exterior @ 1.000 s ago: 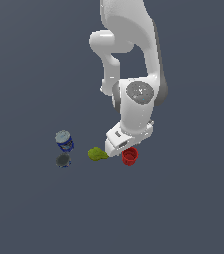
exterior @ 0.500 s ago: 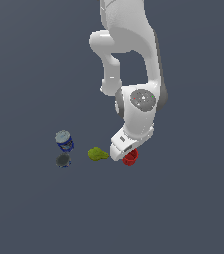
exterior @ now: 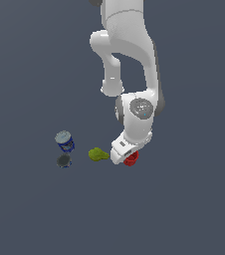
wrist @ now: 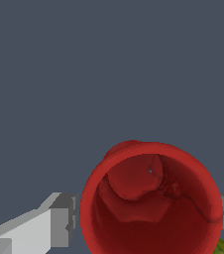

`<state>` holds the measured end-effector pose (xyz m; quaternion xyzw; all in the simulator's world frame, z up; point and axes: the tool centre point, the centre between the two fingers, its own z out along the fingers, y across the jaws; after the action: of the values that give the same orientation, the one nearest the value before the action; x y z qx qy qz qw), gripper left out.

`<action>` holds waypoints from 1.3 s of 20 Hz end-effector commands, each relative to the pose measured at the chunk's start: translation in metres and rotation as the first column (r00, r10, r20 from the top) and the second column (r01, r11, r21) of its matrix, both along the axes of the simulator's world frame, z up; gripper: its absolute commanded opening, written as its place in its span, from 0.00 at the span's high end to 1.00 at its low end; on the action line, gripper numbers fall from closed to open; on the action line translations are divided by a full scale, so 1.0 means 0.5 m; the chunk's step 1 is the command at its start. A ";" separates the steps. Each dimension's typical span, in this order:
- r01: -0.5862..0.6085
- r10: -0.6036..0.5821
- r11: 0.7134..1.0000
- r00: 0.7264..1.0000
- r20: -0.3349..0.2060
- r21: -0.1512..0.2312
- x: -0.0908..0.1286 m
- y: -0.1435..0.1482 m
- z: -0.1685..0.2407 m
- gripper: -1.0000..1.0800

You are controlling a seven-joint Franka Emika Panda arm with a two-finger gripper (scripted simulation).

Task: Pick up a designated object from a clutter of objects.

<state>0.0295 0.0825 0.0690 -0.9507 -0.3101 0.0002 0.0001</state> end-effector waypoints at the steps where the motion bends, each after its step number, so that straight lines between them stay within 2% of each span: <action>1: -0.001 0.001 1.000 1.000 0.000 0.000 -0.001 0.000 -0.023 0.04; 7: -0.002 0.002 1.000 1.000 0.000 0.000 0.001 0.000 -0.044 0.04; 8: -0.002 0.002 1.000 1.000 0.000 0.000 0.001 0.000 -0.044 1.00; 20: -0.001 0.001 1.000 1.000 0.002 0.000 0.002 -0.001 -0.039 1.00; 26: -0.001 0.001 1.000 1.000 0.002 0.000 0.004 -0.002 -0.004 1.00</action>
<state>0.0303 0.0815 0.0602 -0.9505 -0.3107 0.0008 -0.0001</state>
